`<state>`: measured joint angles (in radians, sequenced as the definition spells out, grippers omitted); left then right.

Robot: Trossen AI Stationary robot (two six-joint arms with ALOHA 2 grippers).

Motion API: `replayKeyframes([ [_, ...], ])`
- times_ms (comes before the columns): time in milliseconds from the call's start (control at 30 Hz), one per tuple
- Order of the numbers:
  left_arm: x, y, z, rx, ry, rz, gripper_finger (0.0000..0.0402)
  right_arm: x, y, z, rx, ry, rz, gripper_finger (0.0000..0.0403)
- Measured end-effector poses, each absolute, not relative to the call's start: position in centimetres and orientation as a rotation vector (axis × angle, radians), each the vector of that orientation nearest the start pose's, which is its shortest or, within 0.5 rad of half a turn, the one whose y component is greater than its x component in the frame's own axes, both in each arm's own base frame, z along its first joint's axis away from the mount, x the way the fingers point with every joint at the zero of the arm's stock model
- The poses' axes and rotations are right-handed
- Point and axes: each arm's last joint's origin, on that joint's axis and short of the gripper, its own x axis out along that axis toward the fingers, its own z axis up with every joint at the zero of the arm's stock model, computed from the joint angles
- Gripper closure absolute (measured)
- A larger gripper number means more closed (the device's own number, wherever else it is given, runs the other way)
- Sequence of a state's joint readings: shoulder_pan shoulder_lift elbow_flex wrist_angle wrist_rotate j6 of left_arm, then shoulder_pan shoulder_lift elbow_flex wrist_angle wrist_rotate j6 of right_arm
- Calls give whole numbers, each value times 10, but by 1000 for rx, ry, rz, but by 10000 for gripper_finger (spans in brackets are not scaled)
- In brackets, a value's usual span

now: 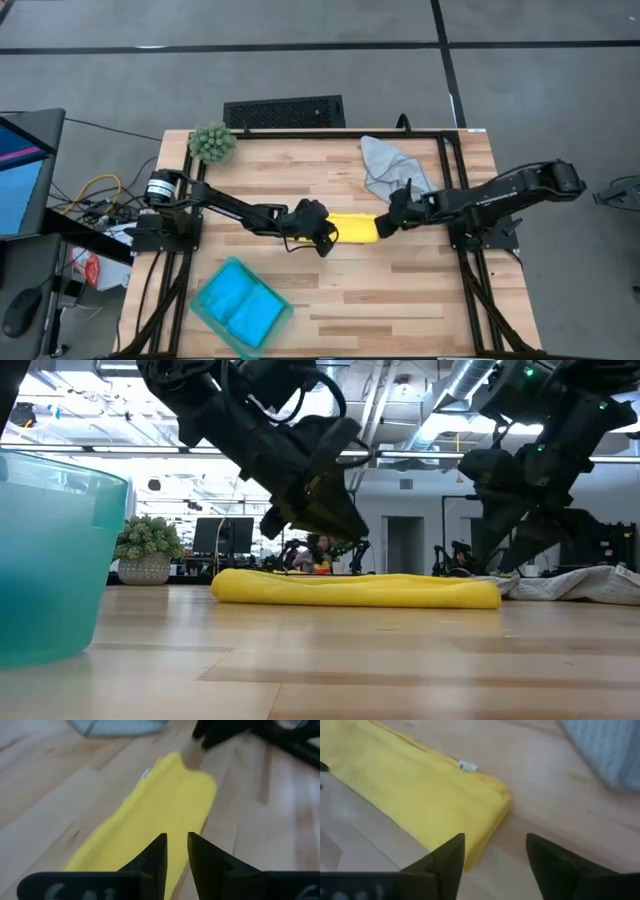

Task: Fold microfiber towels
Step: Fold the yellow towel

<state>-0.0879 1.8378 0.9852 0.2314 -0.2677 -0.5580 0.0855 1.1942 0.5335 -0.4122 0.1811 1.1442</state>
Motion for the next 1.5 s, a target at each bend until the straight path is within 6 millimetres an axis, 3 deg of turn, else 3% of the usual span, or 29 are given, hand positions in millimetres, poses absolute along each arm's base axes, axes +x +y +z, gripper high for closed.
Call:
replayKeyframes([
  [100, 374, -20, 159, -407, 529, 338, 335, 203, 17, 154, 928, 891, -700, 150],
  [300, 375, -10, 157, -318, 546, 337, 335, 217, 28, 133, 986, 896, -727, 148],
  [467, 378, -5, 145, -282, 596, 266, 335, 226, 30, 120, 1052, 886, -818, 148],
  [600, 377, -5, 128, -278, 677, 243, 335, 230, 30, 121, 1069, 895, -851, 154],
  [833, 378, -5, 105, -276, 730, 220, 335, 235, 29, 121, 1065, 914, -881, 238],
  [1067, 381, -6, 99, -296, 718, 171, 335, 243, 31, 117, 1033, 939, -884, 328],
  [1200, 383, -6, 100, -293, 698, 153, 335, 242, 30, 124, 1021, 968, -900, 382],
  [1400, 393, -7, 108, -303, 677, 115, 335, 226, 29, 140, 1003, 1002, -922, 388],
  [1500, 401, -2, 122, -315, 644, 94, 335, 223, 28, 146, 997, 984, -924, 396],
])
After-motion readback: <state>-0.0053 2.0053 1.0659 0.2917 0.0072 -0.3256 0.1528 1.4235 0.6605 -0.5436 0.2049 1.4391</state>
